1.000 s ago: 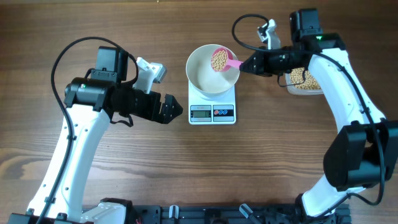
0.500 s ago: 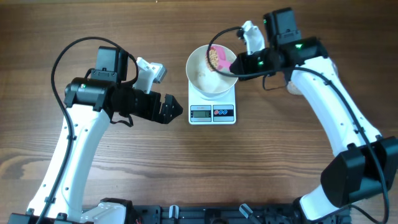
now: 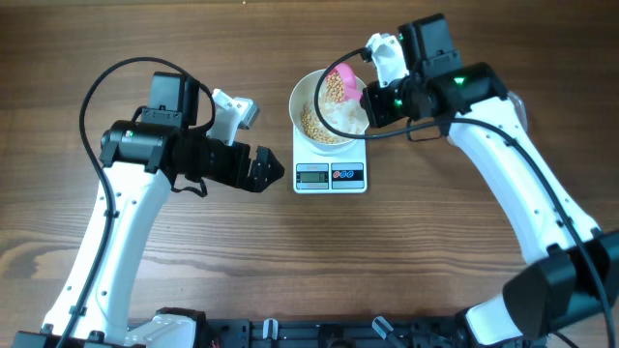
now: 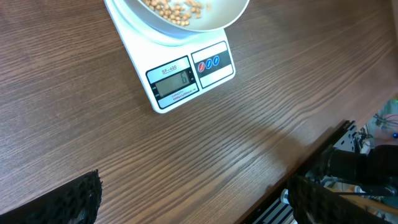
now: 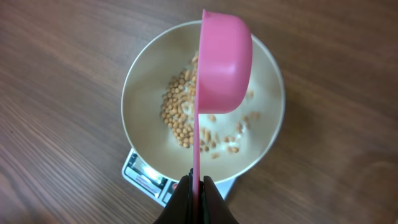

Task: Scoop item into bowl and weigh 150g on scale
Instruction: 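Tip the pink scoop to pour soybeans into the bowl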

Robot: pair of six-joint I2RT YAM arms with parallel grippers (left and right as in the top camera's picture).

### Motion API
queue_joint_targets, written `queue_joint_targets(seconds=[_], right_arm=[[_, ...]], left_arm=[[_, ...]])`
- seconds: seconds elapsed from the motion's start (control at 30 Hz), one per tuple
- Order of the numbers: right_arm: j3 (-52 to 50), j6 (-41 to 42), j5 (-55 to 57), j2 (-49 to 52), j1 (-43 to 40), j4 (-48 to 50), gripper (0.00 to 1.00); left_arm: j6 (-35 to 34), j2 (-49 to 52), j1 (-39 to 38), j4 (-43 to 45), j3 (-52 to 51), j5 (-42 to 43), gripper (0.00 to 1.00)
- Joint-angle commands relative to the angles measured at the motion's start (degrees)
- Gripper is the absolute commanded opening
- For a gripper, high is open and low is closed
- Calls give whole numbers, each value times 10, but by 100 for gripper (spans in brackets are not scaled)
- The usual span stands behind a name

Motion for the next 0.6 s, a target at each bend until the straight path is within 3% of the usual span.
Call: queue_joint_targets(seconds=[0.0,0.57], right_arm=[[18,-27,28,-25,10,-5,4],[18,-71,249,-26,115,-24,4]], left_arm=[[-1,-6,-3,0,-3,11,100],[-1,-6,-3,0,-3,11,100]])
